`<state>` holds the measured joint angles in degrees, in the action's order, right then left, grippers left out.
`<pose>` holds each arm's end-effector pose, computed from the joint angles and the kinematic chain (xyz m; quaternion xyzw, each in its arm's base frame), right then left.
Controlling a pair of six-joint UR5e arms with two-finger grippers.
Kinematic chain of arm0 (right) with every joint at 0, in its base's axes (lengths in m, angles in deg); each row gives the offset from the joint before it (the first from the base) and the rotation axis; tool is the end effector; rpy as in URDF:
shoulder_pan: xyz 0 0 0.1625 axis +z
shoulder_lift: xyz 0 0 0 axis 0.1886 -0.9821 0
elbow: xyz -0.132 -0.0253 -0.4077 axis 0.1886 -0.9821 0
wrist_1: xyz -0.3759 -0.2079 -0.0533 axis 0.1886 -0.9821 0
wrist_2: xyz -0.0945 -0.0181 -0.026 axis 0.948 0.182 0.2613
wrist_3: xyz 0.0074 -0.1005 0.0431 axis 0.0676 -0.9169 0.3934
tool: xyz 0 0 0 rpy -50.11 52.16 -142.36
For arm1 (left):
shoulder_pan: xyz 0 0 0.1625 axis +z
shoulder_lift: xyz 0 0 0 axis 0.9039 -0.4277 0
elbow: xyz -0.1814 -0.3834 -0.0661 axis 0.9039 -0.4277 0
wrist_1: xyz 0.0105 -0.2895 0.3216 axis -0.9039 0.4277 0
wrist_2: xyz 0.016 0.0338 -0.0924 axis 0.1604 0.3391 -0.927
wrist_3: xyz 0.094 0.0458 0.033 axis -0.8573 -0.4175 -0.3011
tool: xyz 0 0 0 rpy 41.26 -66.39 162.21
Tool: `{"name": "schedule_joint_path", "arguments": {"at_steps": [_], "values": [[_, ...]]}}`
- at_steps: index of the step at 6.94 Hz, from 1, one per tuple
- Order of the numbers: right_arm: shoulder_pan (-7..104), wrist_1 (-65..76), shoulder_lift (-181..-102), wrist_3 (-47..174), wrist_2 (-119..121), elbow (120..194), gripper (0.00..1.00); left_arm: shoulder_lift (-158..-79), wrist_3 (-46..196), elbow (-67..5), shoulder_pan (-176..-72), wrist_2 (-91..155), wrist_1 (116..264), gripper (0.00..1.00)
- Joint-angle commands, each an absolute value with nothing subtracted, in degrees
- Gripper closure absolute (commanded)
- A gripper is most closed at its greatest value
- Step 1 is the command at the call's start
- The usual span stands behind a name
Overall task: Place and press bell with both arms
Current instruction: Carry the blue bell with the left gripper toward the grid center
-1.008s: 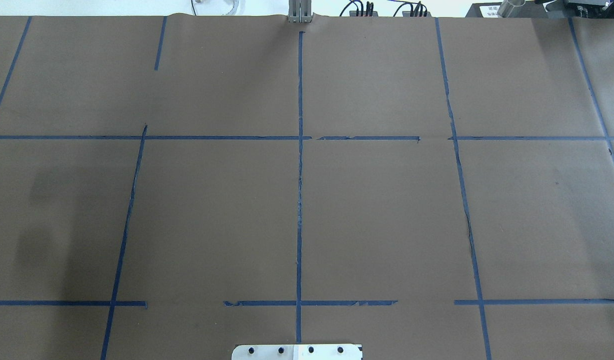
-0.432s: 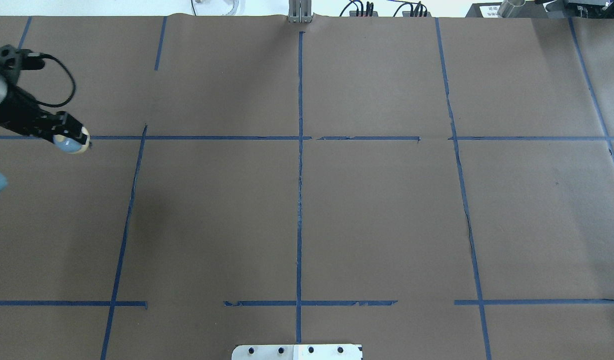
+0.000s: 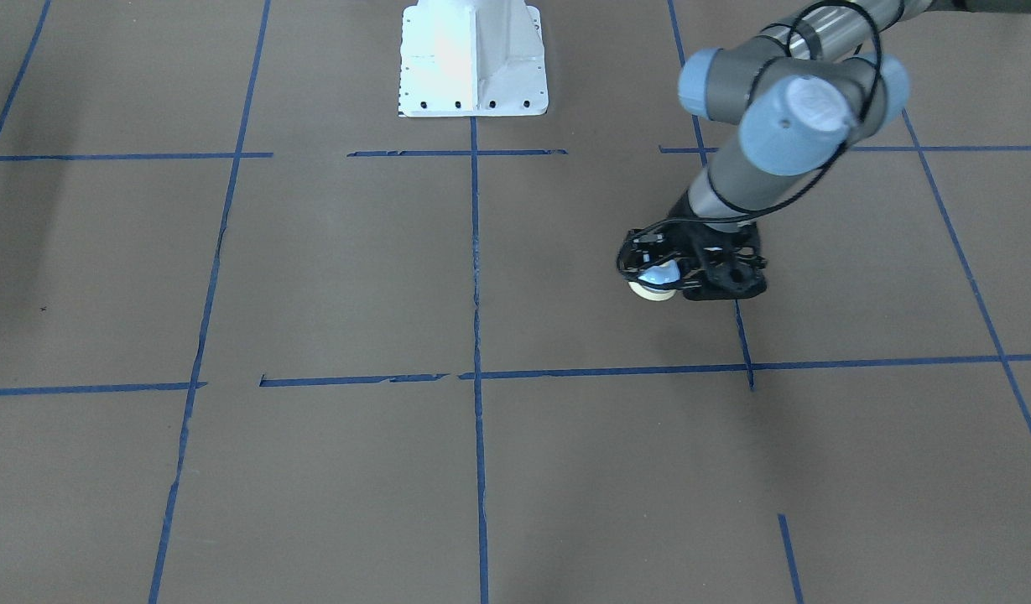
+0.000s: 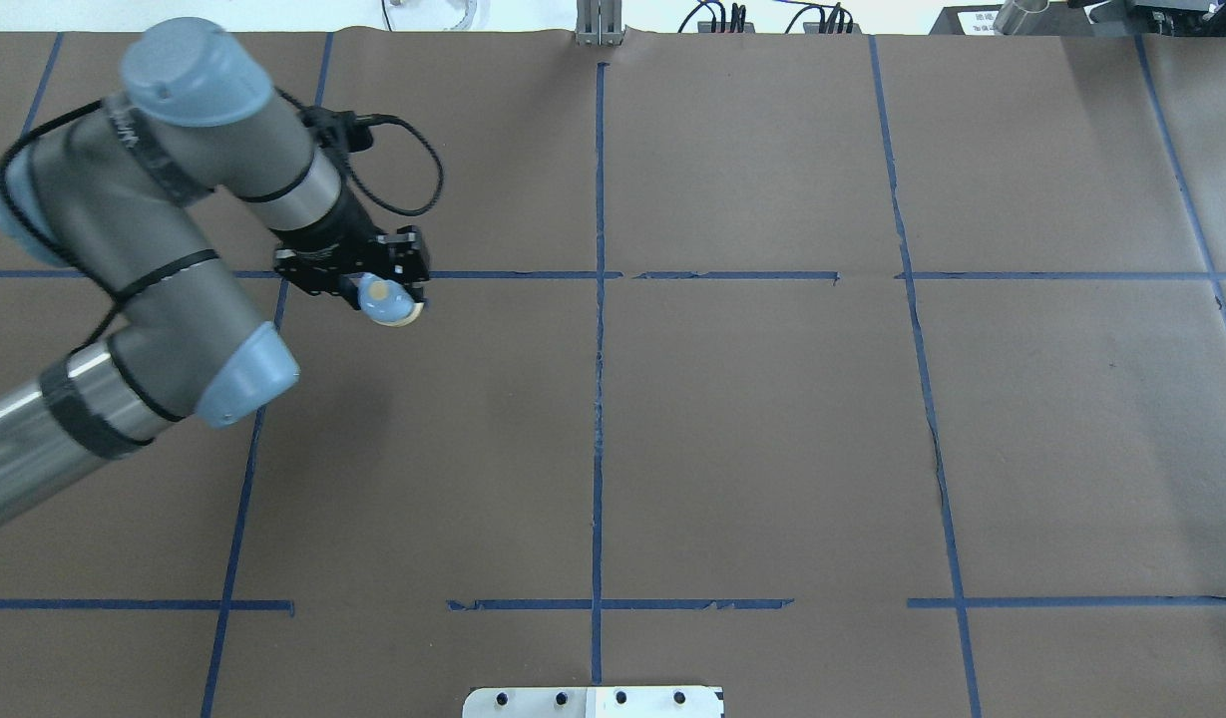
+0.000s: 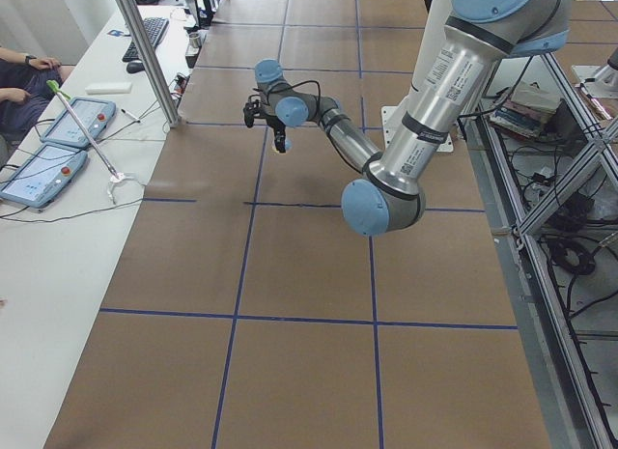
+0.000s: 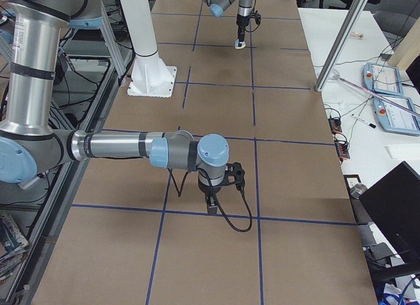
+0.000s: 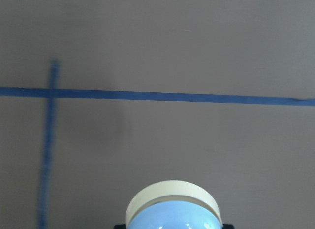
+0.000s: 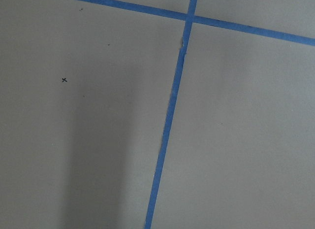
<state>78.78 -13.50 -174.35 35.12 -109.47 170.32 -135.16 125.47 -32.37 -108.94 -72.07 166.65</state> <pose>0.0552 -0.4141 0.6406 0.0190 -0.3707 -0.0937 0.9238 0.4588 -0.5445 0.2493 -0.0396 0.4432 -0.0417 0.8946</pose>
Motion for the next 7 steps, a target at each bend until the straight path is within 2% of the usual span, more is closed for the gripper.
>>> {"name": "schedule_joint_path", "arguments": {"at_steps": [1, 3, 4, 5, 6, 7], "values": [[78.8, -13.5, -174.3, 35.2, -109.5, 170.3, 0.0, -150.3, 132.9, -15.7, -103.8, -65.1, 167.1, 0.95], [78.8, -13.5, -174.3, 35.2, -109.5, 170.3, 0.0, -157.8, 136.2, -1.9, -102.3, -63.3, 175.9, 0.95], [78.8, -13.5, -174.3, 35.2, -109.5, 170.3, 0.0, -160.8, 136.6, 3.1, -102.3, -63.3, 177.5, 0.91], [78.8, -13.5, -174.3, 35.2, -109.5, 170.3, 0.0, -160.9, 136.6, 3.5, -102.2, -63.3, 177.5, 0.51], [78.8, -13.4, -174.3, 35.2, -109.5, 170.3, 0.0, -160.9, 136.6, 3.4, -101.7, -63.3, 177.5, 0.01], [78.8, -13.5, -174.3, 35.2, -109.4, 170.2, 0.0, -160.9, 136.7, 3.4, -101.7, -63.3, 177.5, 0.0]]}}
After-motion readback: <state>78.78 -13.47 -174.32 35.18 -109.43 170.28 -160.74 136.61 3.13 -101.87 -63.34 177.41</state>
